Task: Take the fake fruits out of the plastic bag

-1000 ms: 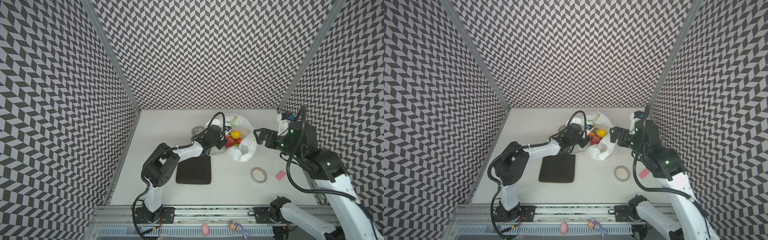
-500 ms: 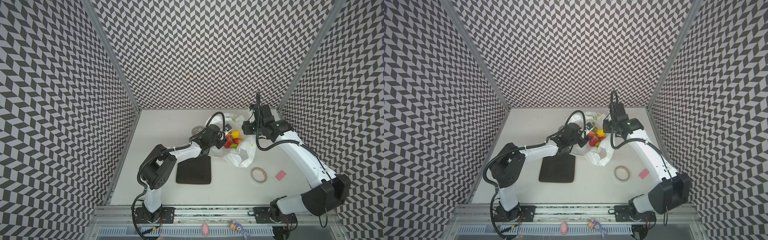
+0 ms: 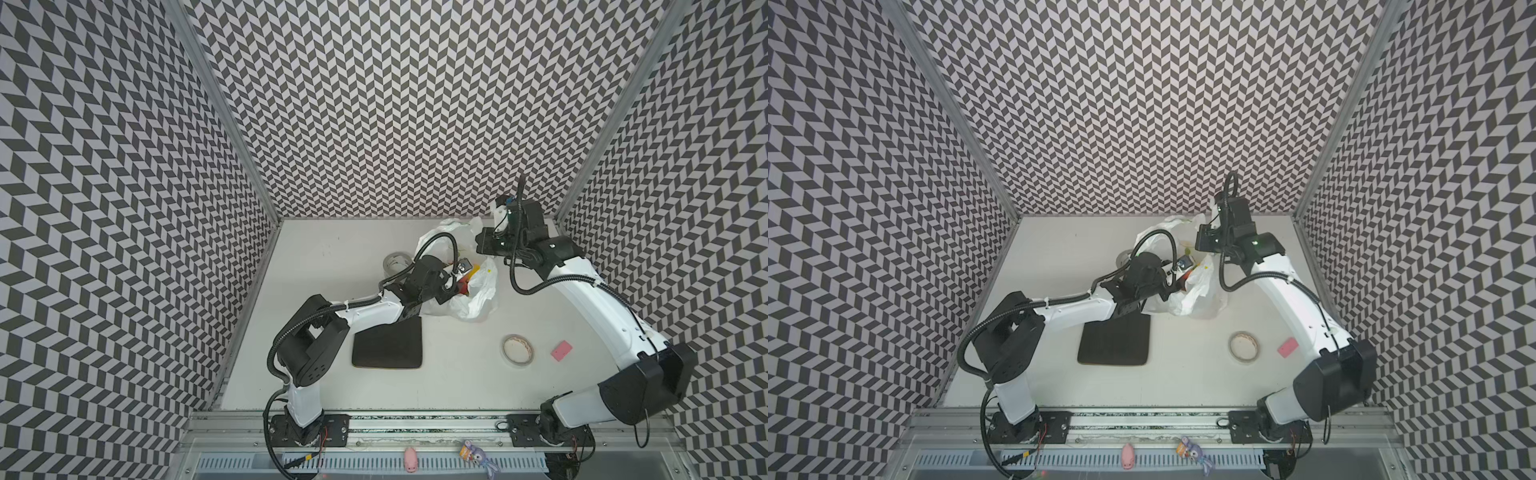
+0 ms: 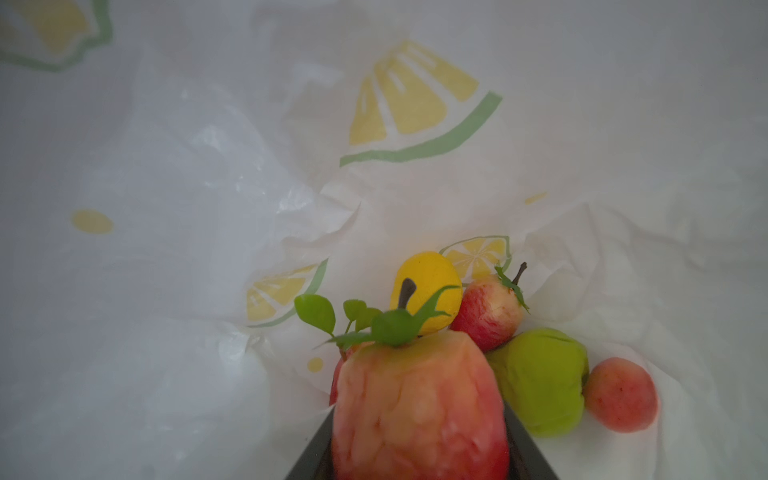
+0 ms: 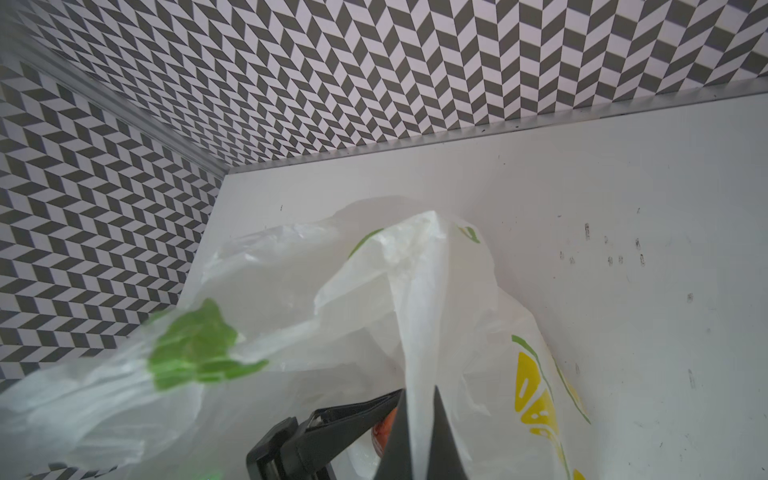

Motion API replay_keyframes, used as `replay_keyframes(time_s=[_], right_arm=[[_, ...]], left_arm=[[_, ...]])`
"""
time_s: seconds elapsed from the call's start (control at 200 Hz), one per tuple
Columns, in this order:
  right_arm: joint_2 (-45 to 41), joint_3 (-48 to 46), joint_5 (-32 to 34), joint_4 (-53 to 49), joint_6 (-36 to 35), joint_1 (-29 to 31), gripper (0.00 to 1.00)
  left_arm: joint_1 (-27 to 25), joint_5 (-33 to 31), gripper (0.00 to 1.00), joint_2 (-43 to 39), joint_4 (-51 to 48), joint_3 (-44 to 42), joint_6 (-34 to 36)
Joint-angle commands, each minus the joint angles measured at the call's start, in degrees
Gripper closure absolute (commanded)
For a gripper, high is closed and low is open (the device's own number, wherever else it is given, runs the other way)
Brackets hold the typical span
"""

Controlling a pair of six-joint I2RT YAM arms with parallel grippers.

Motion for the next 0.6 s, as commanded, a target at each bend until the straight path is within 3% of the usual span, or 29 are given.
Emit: replay_keyframes(time_s=[0.0,0.225,0.441,0.596], right_arm=[[-0.2,-2.3,2.1,0.2,0.2,0.2,1.0],[-11.3,-15.9,3.8,5.7,1.3,0.2,1.0],[-14.8,-23.2,-9.1,8.8,6.2,0.6,1.0],[-16.7,-24.2,-13.1,12.7,10.0,0.9,1.0]], left_arm=[[-0.2,-1.2,0.87,-5.6,5.8,-1.8,2.3],[0.5,1.2,0.87,-12.9,12.0,-6.1,-3.2],[-0.2,8.9,0.87,-13.6,14.8,-6.5,-19.0],[-0.7,10.9,0.87,-12.1,11.5,-5.6,-27.7]])
